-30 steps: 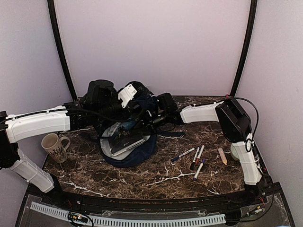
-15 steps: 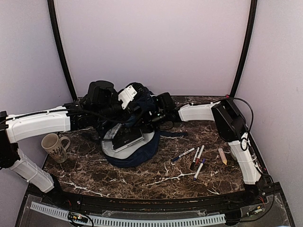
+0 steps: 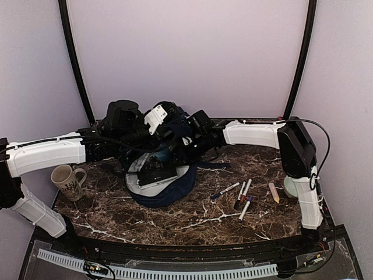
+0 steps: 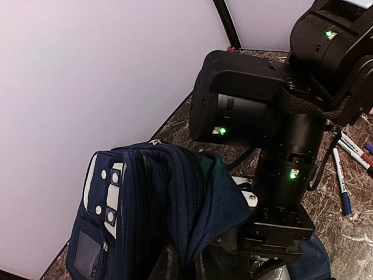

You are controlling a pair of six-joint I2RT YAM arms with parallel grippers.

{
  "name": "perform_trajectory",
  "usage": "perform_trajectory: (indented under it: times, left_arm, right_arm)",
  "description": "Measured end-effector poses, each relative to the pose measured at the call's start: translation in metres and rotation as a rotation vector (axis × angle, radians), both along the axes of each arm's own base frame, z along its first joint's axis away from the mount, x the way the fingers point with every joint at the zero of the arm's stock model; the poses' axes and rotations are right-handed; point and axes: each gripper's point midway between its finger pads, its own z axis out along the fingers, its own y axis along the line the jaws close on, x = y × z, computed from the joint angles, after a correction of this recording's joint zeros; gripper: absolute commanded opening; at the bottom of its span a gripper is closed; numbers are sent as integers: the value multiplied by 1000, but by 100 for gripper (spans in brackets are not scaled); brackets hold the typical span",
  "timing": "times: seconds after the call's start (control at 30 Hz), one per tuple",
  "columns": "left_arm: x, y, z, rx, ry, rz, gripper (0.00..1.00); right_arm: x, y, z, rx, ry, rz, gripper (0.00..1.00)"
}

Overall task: Pack the student bag
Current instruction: Place the book in the student bag, then adjust the book in the largest pocket of the bag.

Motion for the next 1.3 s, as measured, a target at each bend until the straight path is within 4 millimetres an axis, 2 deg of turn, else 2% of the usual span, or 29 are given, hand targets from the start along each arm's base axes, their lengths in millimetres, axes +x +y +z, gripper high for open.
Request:
perform_trajectory:
  times: [0.13,0.23,0.33,0.5,0.63,0.77,0.87,1.1,1.3]
  left_arm:
    - [-2,2,6,-21,-2,4,0]
    - [-2,3,9,-34,1,8,0]
    - [-3,3,9,-45,9,11,0]
    - [-3,2,9,-64,24,18,0]
    - [-3,3,9,-71,29,21,0]
    - [-3,3,10,-76,32,23,0]
    - [-3,3,10,-79,34,24,0]
    - [-3,3,10,-81,35,25,0]
    - [-3,3,10,-81,36,24,0]
  right_arm:
    - [-7,-14,-3,-135,-165,27,57]
    - [-16,-25,-7,-244,-307,84,53]
    - [-38,-28,-8,-323,-456,187,47]
    - [-85,-22,4,-354,-682,379,40]
    - [-101,-1,15,-349,-848,481,41]
    - [-100,11,21,-380,-978,530,45]
    - [-91,26,21,-418,-1078,541,45]
    - [-94,48,0,-497,-1225,623,43]
    - [-92,63,-11,-524,-1259,648,43]
